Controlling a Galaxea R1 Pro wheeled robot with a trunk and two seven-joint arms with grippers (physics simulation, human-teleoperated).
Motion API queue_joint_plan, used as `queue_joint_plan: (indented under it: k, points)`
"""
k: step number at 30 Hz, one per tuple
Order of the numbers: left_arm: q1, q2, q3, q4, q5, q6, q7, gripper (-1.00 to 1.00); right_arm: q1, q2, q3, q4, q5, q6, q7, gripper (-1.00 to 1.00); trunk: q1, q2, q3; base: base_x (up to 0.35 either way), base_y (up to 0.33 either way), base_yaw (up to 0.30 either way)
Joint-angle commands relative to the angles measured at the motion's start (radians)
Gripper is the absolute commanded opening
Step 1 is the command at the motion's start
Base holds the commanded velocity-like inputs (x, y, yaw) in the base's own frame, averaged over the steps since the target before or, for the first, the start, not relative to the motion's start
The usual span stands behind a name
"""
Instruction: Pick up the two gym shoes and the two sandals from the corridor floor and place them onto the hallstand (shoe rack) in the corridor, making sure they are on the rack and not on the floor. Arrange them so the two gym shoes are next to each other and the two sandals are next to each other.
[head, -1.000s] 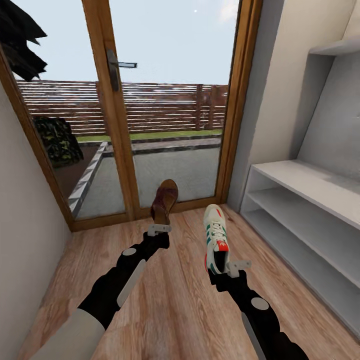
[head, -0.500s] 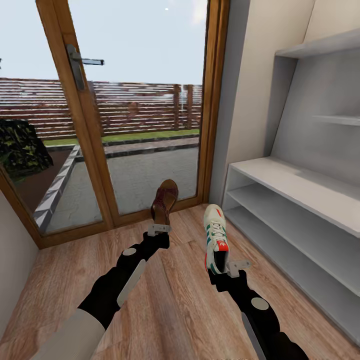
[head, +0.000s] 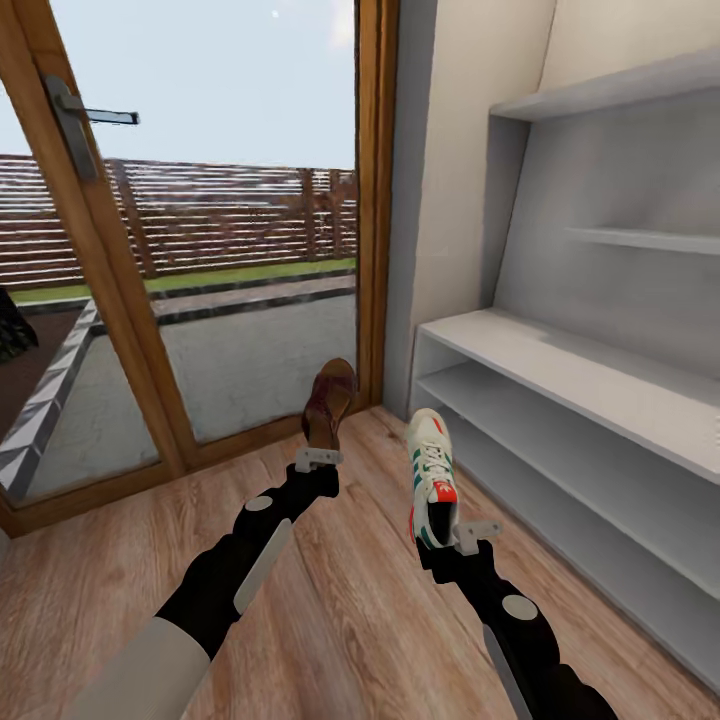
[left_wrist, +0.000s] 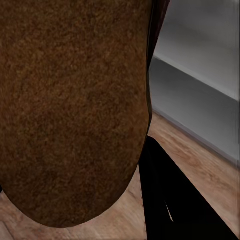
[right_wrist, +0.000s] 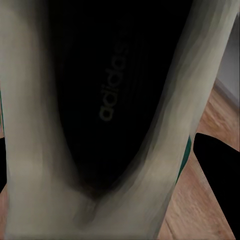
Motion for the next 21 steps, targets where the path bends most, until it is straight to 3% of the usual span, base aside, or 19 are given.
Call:
queue_joint_plan:
  k: [1, 6, 16, 21]
  points:
    - [0.0, 0.0, 0.0, -0.002, 0.005, 0.005, 0.001, -1.0, -0.001, 0.0, 0.0, -0.001, 0.001, 0.006, -0.001, -1.0, 0.0, 0.0, -0.001, 0.208, 0.197, -0.27]
    - [0.0, 0.0, 0.0, -0.002, 0.005, 0.005, 0.001, -1.0, -0.001, 0.0, 0.0, -0.001, 0.001, 0.006, -0.001, -1.0, 0.0, 0.0, -0.001, 0.205, 0.19, -0.27]
    - [0.0, 0.0, -0.001, -0.002, 0.007, 0.005, 0.001, -1.0, -0.001, 0.0, 0.0, -0.001, 0.0, 0.006, -0.001, -1.0, 0.0, 0.0, -0.001, 0.033, 0.026, -0.27]
    - [0.0, -0.006, -0.001, -0.002, 0.007, 0.005, 0.001, -1.0, -0.001, 0.0, 0.0, -0.001, 0.0, 0.006, -0.001, -1.0, 0.0, 0.0, -0.001, 0.167, 0.201, -0.27]
